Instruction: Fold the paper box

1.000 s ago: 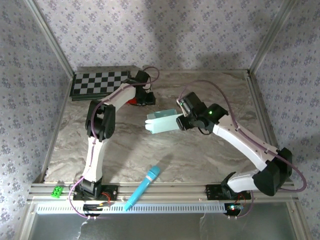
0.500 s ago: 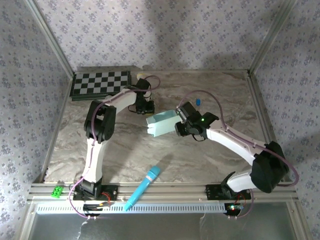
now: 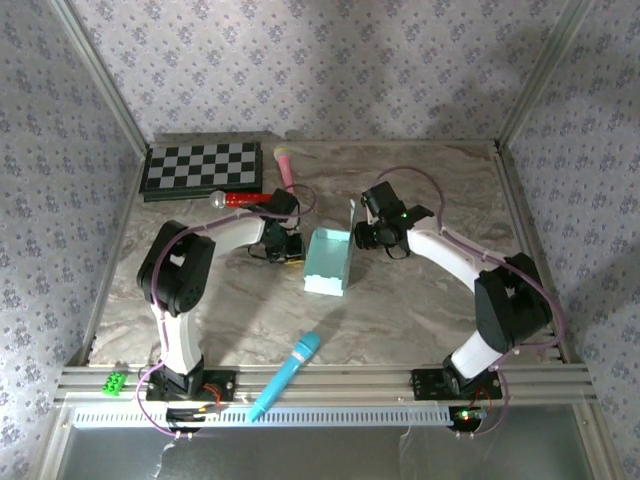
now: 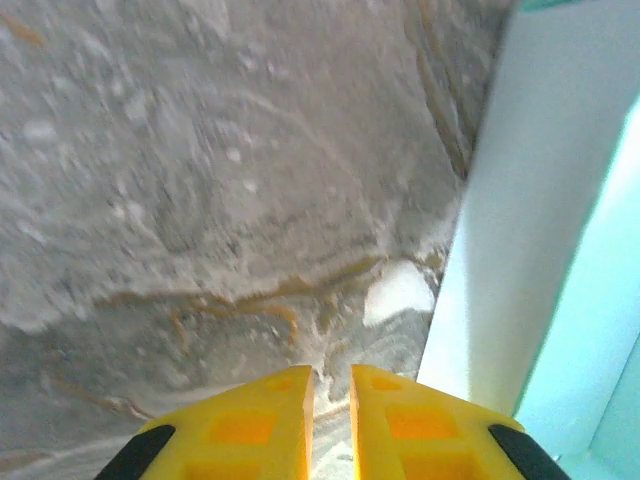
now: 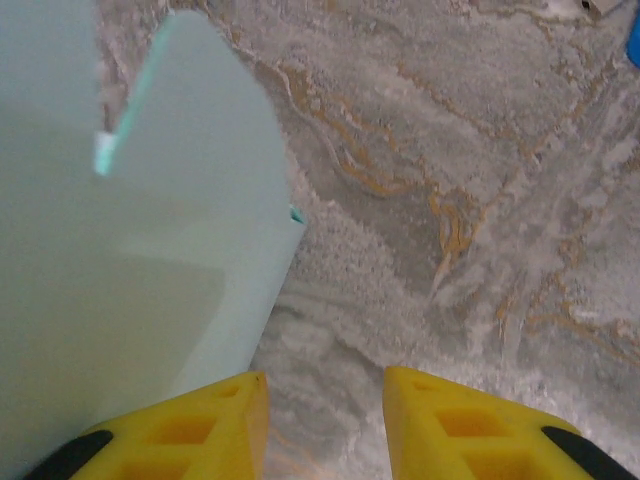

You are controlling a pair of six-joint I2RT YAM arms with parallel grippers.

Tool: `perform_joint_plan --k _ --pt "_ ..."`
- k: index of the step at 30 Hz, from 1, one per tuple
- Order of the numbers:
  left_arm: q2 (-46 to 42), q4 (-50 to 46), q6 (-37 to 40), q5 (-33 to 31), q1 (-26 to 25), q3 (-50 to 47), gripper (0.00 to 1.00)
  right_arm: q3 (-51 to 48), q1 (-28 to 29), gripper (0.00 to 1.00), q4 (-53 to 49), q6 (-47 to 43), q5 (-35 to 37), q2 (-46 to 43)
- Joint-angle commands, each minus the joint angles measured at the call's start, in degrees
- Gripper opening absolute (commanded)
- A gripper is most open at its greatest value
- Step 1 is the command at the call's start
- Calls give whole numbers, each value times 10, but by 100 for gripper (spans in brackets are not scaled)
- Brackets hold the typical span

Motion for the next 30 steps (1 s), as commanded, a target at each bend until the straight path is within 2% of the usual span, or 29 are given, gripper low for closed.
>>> perform_joint_plan --k 1,9,14,23,30 --pt "-29 57 -48 0 -10 -25 18 48 -9 37 8 -34 -30 29" --pt "-45 84 -79 6 -44 -48 19 154 -38 38 -13 -103 -79 113" --pt "-81 70 -84 -31 -52 -65 23 205 -57 38 -47 -115 -58 136" --pt "-154 -9 -29 -111 -28 -39 35 184 -104 49 -71 -94 0 55" --pt "-96 -1 6 -116 51 24 36 70 -113 50 -89 -73 29 -81"
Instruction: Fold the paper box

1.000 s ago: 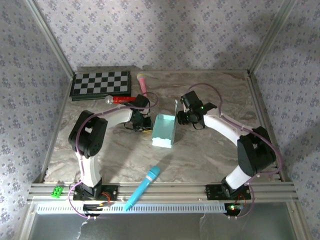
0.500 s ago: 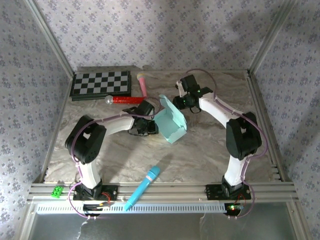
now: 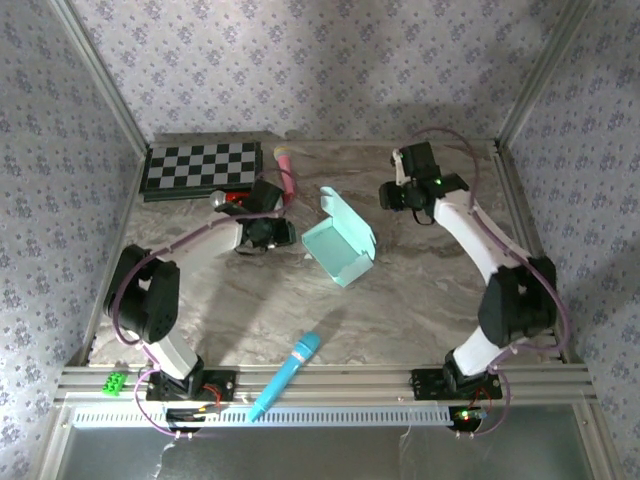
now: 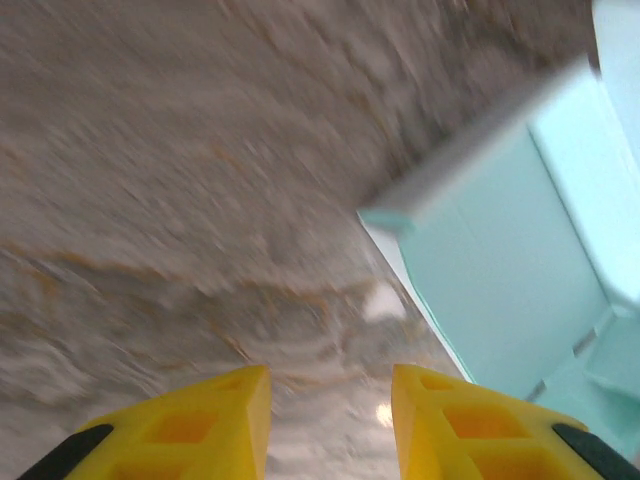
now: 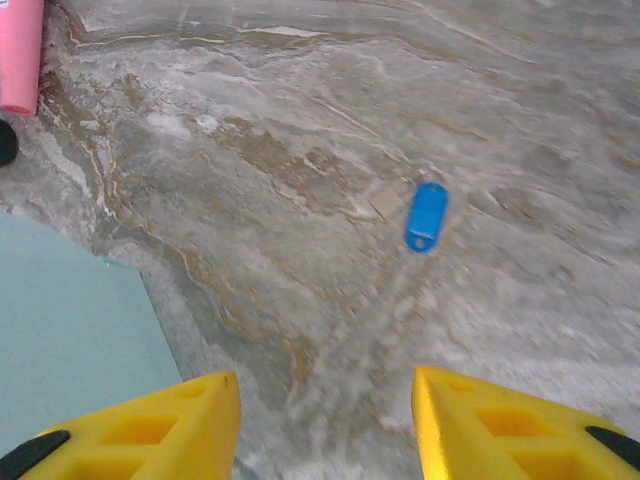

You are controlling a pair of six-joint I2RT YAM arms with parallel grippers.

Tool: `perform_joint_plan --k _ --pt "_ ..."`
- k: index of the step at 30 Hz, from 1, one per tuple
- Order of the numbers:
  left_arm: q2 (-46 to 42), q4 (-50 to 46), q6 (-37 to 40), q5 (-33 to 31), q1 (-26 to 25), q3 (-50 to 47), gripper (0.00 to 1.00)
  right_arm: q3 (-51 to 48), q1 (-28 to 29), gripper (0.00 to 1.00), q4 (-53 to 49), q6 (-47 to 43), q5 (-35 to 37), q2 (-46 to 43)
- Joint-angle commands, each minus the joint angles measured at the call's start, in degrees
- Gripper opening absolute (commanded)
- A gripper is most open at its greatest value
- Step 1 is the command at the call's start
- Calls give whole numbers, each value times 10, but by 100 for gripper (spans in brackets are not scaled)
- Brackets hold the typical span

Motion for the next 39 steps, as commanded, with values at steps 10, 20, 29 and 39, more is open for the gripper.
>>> perform_joint_plan --k 10,20,29,39 --pt "220 -46 81 41 50 229 30 -289 108 44 28 122 30 -248" --pt "242 -55 99 105 22 215 23 -300 143 37 116 160 49 -158" --pt "148 12 42 115 -18 66 22 -217 79 36 128 78 31 -58" --pt "78 125 -49 138 -65 -48 24 -151 31 38 124 2 -45 -6"
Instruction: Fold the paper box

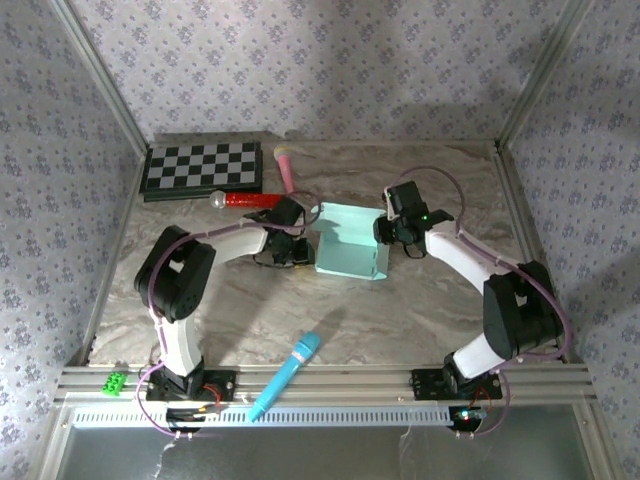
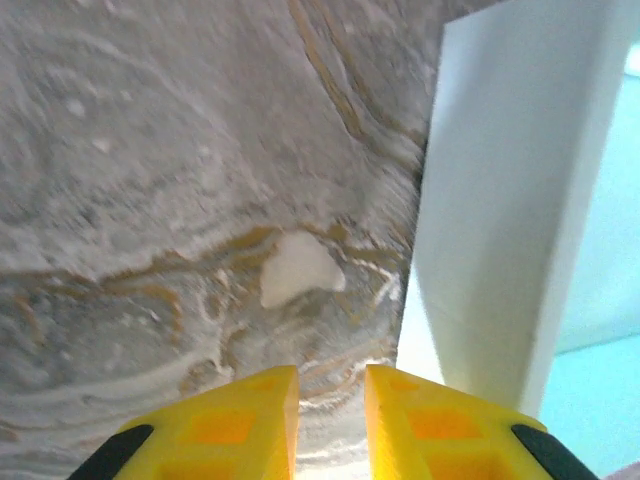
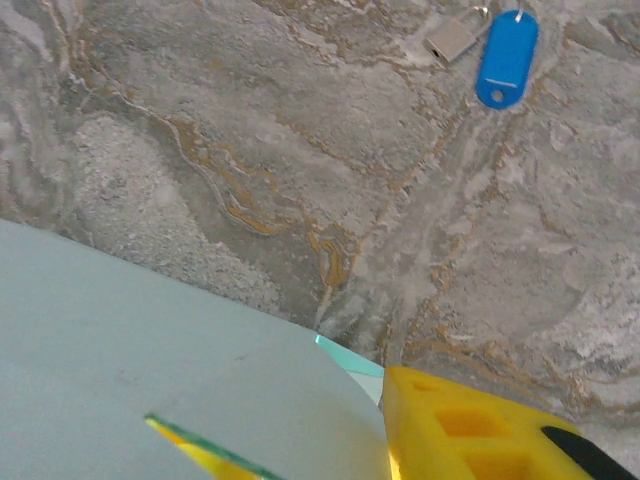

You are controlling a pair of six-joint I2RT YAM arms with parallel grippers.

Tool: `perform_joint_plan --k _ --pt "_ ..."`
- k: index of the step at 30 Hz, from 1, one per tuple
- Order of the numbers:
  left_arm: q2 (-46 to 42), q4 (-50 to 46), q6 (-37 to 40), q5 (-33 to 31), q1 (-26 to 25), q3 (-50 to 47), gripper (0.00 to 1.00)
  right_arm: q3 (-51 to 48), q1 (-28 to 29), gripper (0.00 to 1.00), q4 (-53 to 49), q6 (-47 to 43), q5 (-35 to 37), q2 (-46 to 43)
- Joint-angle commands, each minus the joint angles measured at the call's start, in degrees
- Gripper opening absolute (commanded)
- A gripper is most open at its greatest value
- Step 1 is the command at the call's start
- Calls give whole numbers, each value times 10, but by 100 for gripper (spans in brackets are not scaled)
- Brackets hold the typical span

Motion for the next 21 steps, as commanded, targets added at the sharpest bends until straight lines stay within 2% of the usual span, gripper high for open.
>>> perform_joint_plan --k 1,6,13,17,21 --pt "-26 59 -45 20 -9 -23 24 33 -12 38 -3 -47 -33 10" --pt "-47 59 -47 -6 -11 -38 26 39 -28 44 -41 -47 -42 -19" --pt "-87 68 -54 -38 22 -65 26 -42 -83 51 -45 11 -130 -114" --pt "-77 80 -50 -16 40 -60 26 -126 -141 52 6 71 -219 -148" --pt "-49 90 -49 3 44 -44 26 -205 -189 51 109 131 -314 -143"
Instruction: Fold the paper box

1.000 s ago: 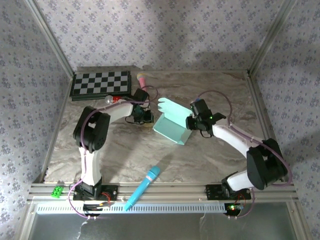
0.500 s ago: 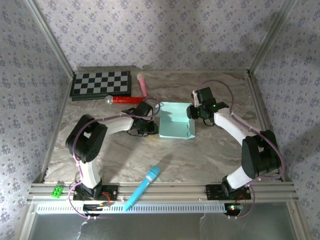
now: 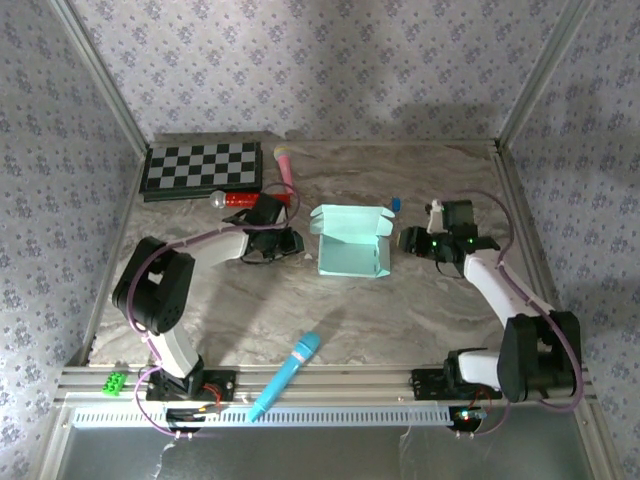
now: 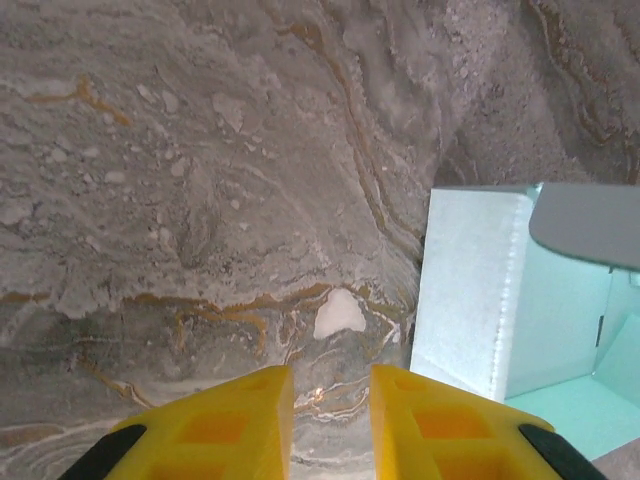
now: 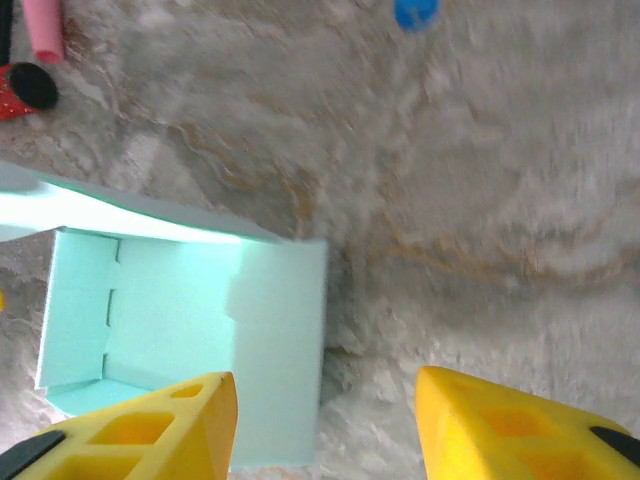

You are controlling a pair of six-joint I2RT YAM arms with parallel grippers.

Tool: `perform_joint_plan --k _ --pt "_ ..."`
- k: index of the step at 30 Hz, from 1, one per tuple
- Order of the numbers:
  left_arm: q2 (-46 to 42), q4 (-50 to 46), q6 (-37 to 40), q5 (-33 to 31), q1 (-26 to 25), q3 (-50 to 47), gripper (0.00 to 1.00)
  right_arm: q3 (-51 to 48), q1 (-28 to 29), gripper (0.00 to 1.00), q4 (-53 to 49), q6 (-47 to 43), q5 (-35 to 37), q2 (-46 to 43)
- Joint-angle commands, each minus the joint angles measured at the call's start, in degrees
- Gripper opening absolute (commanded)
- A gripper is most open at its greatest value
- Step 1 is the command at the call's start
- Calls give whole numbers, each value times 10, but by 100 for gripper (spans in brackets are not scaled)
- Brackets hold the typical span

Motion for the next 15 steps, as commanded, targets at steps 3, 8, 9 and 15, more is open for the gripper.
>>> perform_joint_plan --k 3,8,9,15 --pt "39 24 -10 34 -1 22 26 -73 -20 52 133 96 -122 24" --pt "59 35 -13 50 -4 28 26 -90 -20 54 194 118 -148 74" --pt "62 36 -13 52 -4 29 26 -92 -20 54 207 122 -156 85" --pt "70 38 -15 60 -8 29 25 -94 -19 54 253 137 -175 122"
